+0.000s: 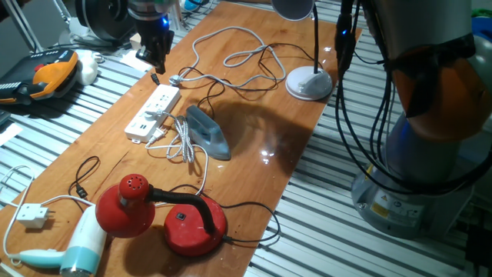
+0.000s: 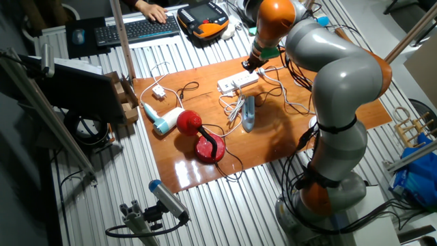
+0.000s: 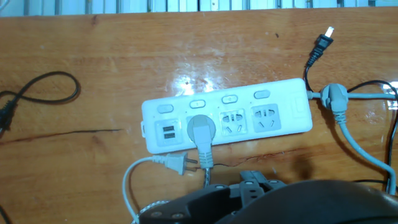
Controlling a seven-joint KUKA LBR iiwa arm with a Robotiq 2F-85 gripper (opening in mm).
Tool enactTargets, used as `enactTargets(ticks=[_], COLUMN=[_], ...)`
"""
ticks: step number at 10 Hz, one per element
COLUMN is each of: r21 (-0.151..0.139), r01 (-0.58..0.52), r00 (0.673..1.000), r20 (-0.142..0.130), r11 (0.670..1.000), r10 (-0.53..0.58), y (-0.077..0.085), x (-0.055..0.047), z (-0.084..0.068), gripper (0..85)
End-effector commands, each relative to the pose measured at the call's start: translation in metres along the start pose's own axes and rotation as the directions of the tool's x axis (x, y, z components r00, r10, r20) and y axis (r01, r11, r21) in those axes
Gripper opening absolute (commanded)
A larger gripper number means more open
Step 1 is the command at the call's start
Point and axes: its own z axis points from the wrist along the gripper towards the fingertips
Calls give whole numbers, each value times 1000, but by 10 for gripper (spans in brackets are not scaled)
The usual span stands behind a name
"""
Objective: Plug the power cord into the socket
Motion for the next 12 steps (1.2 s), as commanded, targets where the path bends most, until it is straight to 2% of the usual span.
enactTargets(ticks=[1,3,5,6,7,8,9,10,11,12], r21=[-15,-31,-32,-29,-3,10,-19,-24,-1,39], r01=[3,6,29,29,-10,-21,-31,-32,-26,12], r00=[1000,999,999,999,1000,999,999,999,999,999], r20=[-6,-35,-43,-39,-20,-26,-42,-44,-43,-35], r11=[1000,999,999,999,1000,1000,999,999,1000,999], r10=[-3,-7,-30,-30,9,21,30,31,26,-10], y=[0,0,1,4,14,18,15,14,13,12], x=[0,0,3,9,20,24,27,28,29,30], z=[0,0,-3,-6,-12,-16,-19,-19,-21,-20], gripper=[0,0,0,0,0,0,0,0,0,0])
